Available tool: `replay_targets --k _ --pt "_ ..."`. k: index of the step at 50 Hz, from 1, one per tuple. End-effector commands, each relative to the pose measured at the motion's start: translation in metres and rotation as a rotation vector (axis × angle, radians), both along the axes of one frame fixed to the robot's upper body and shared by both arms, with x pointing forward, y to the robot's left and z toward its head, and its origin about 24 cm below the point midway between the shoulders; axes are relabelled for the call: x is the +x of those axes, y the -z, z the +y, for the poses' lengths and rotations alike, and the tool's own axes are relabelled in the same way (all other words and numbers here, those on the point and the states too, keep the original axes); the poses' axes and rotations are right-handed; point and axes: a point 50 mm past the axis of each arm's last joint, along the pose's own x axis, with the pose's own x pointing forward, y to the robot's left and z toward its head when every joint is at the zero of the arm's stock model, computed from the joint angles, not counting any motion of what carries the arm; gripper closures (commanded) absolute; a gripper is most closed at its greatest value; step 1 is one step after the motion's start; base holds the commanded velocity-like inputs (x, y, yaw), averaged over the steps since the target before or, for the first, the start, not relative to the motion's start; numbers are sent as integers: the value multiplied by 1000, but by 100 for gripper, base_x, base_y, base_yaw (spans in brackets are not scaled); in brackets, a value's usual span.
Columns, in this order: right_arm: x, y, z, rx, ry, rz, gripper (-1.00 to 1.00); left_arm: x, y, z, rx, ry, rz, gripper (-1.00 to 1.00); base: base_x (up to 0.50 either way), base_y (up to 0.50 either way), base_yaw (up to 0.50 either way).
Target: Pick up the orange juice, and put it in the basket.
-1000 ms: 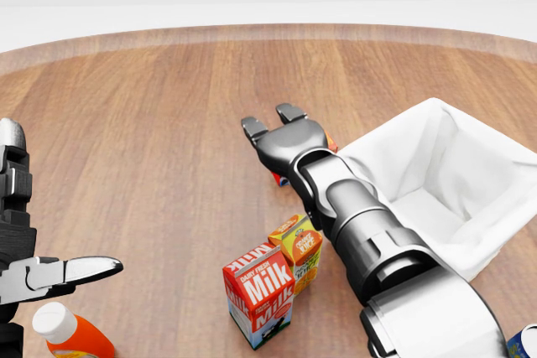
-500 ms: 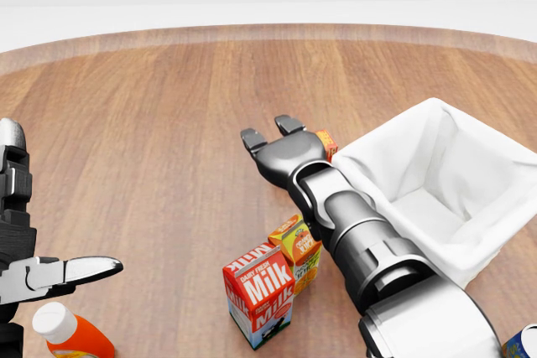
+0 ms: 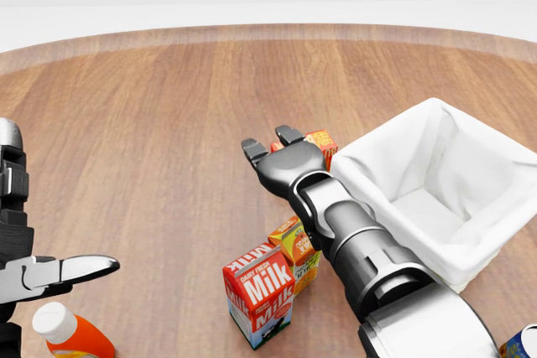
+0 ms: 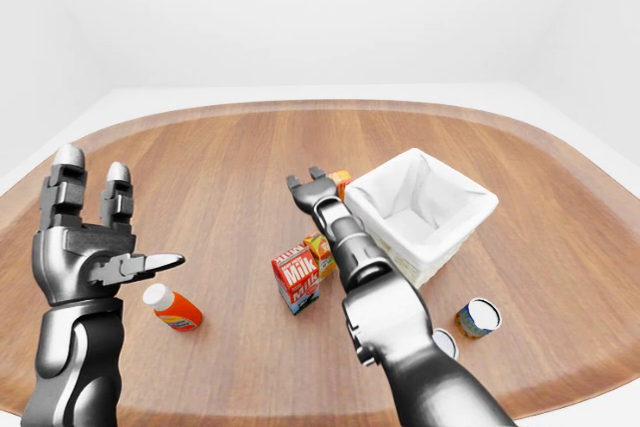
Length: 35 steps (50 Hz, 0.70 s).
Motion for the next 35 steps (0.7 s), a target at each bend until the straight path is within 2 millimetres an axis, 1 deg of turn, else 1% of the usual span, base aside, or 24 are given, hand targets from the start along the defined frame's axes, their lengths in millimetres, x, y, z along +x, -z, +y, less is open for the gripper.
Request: replay_targets --k 1,21,35 --pt "-2 4 -1 1 2 6 -100 -1 -1 1 -4 -2 -3 -100 0 0 0" --pt "-3 7 1 1 -3 13 -100 0 0 1 -4 -3 -1 -100 0 0 0" --pt "-7 13 1 -1 -7 23 -100 -1 0 2 -4 -2 0 -100 0 0 0"
